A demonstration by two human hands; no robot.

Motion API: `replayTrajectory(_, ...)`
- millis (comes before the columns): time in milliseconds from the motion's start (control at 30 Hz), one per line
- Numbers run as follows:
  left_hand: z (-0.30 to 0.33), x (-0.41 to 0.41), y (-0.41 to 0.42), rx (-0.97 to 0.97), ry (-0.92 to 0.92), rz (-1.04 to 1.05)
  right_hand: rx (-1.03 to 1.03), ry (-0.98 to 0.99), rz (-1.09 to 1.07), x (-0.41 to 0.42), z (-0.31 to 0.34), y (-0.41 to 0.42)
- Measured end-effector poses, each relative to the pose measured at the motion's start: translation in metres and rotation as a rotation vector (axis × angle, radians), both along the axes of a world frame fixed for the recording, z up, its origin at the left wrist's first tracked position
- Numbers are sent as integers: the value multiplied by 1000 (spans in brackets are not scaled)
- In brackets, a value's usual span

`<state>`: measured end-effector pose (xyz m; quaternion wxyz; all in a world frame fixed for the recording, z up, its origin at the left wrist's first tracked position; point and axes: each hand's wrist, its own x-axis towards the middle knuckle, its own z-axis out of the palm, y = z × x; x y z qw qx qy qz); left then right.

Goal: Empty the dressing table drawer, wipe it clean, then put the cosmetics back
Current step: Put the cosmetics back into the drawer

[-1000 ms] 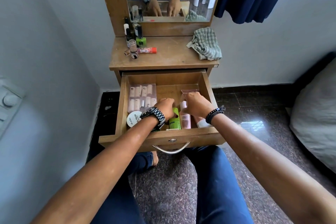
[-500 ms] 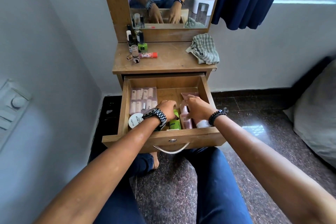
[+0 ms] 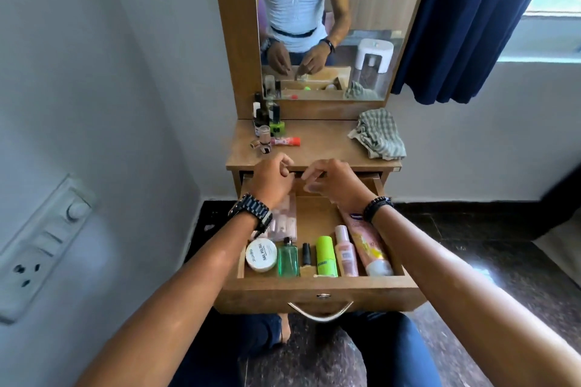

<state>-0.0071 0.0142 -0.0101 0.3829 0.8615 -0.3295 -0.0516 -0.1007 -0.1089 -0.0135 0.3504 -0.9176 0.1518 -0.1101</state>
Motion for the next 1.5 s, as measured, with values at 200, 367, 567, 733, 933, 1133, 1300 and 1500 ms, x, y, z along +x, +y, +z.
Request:
replayTrajectory(200, 1, 50, -7, -77, -122, 225, -95, -70, -131, 59, 8, -6)
replayTrajectory(367, -3, 74, -24, 74, -168, 332, -227, -37, -147, 90, 1, -13)
replayTrajectory(567, -13, 79, -32, 55, -136, 328, -284, -1, -93, 99, -10, -21)
replayTrajectory(733, -20, 73, -26, -94, -138, 284, -274, 25, -103, 91, -12, -29)
replayTrajectory(933, -17, 44, -7, -271, -132, 159, -164, -22, -225, 51, -9, -41)
replayTrajectory(1133, -31, 14, 3, -238, -31, 29, 127, -120, -279, -18, -10, -34)
replayTrajectory(1300, -48, -7, -4, -175, 108, -25, 140, 10, -292, -57, -40, -27)
replayTrajectory(1500, -72, -8, -20, -39, 158, -58, -88, 173, -371, -52, -67, -41)
